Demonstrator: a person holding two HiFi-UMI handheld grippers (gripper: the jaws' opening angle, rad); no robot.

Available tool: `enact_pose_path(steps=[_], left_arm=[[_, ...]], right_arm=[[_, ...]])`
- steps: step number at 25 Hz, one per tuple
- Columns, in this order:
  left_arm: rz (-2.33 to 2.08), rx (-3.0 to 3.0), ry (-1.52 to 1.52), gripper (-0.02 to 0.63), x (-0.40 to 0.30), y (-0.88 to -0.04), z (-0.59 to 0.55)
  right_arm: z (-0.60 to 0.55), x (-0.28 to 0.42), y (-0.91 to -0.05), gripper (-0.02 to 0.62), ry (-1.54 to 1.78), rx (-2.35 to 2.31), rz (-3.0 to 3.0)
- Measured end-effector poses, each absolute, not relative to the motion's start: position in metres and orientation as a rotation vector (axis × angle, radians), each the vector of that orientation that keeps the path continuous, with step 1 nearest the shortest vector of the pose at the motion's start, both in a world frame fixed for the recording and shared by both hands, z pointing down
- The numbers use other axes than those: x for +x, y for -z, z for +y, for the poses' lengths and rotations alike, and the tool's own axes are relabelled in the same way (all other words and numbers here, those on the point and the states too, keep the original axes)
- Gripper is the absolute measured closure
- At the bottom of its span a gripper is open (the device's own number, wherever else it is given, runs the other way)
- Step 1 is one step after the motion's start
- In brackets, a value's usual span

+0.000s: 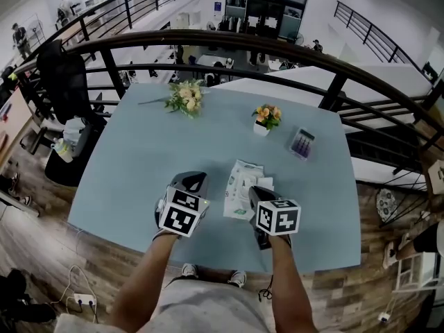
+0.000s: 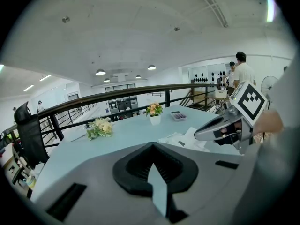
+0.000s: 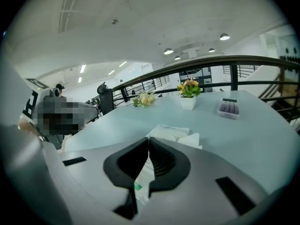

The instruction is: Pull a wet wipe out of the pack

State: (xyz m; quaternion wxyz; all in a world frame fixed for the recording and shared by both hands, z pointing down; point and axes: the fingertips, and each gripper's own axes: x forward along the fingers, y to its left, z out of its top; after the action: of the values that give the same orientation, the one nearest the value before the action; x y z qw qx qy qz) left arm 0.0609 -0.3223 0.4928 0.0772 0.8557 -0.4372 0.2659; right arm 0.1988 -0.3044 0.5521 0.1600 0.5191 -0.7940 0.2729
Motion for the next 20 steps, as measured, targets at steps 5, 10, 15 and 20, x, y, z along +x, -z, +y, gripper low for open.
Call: enact_pose_path(steps=[5, 10, 15, 20], left_arm=[[-1.304, 2.573, -0.787, 0.611, 0.062, -0.489, -0.322], [-1.297, 2.585, -0.784, 0.611, 0.065, -0.486, -0.323], [-1.29, 2.596, -0.775, 0.611, 0.068, -0.483, -0.324], [-1.282, 2.611, -0.769, 0.611, 0.072, -0.478, -0.327]], right_arm=[[-0.305, 0.201, -0.542, 0.583, -0.756, 1.504, -2.276], [-0.307, 0.206, -0.53, 0.584, -0.731, 1.528, -2.286], [-0.307, 0.211, -0.521, 0.583, -0.699, 1.555, -2.283], [-0.309, 0.214, -0.513, 0.583, -0.673, 1.565, -2.282]])
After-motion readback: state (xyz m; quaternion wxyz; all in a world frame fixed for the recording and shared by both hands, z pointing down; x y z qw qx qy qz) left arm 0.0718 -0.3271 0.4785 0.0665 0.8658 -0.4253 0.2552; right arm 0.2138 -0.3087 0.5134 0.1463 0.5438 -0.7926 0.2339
